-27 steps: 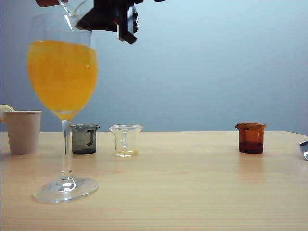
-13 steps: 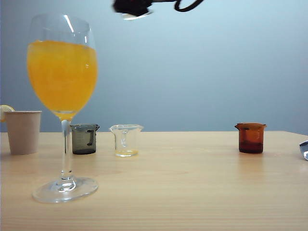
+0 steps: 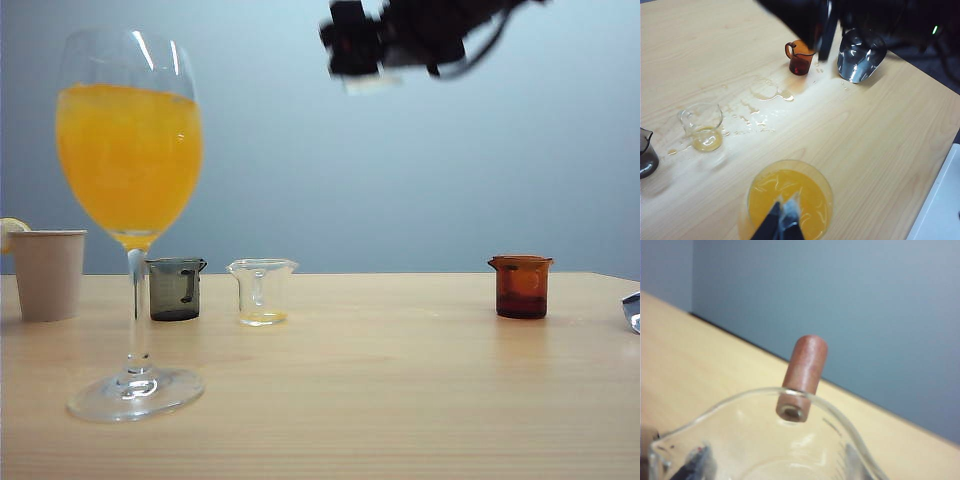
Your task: Pick up the third measuring cup from the left, pour the pineapple juice inside into the goblet, and finally put the measuring cup back in its original place.
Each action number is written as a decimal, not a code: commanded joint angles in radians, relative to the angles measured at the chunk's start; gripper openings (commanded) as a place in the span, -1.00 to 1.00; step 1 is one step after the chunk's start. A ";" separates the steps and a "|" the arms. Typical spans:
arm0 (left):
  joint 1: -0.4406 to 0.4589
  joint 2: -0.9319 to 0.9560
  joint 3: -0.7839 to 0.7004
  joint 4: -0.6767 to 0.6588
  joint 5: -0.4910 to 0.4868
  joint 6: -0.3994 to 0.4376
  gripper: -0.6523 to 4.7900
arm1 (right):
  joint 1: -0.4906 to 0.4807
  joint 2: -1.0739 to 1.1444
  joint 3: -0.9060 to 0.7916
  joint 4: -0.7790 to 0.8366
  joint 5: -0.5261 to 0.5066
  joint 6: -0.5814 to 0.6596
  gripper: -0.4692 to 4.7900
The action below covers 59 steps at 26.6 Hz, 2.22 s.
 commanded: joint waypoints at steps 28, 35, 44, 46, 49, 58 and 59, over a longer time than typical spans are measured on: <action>0.001 -0.002 0.005 0.012 0.004 0.000 -0.78 | -0.048 0.543 -0.099 0.529 0.149 0.245 -0.82; 0.001 -0.002 0.005 0.022 0.005 -0.001 -0.78 | -0.050 0.575 -0.033 0.476 0.149 0.245 -0.82; 0.001 -0.002 0.005 0.022 0.004 -0.001 -0.78 | -0.060 0.592 -0.032 0.451 0.148 0.245 -0.82; 0.001 -0.001 0.006 0.022 0.004 -0.001 -0.78 | -0.061 0.592 -0.032 0.451 0.148 0.245 -0.82; 0.001 -0.001 0.005 0.022 0.004 -0.001 -0.78 | -0.061 0.594 -0.032 0.443 0.148 0.245 -0.82; 0.001 -0.001 0.006 0.022 0.005 -0.001 -0.78 | -0.061 0.616 -0.032 0.455 0.148 0.249 0.01; 0.001 -0.001 0.005 0.022 0.005 -0.001 -0.78 | -0.061 0.616 -0.032 0.456 0.148 0.249 0.14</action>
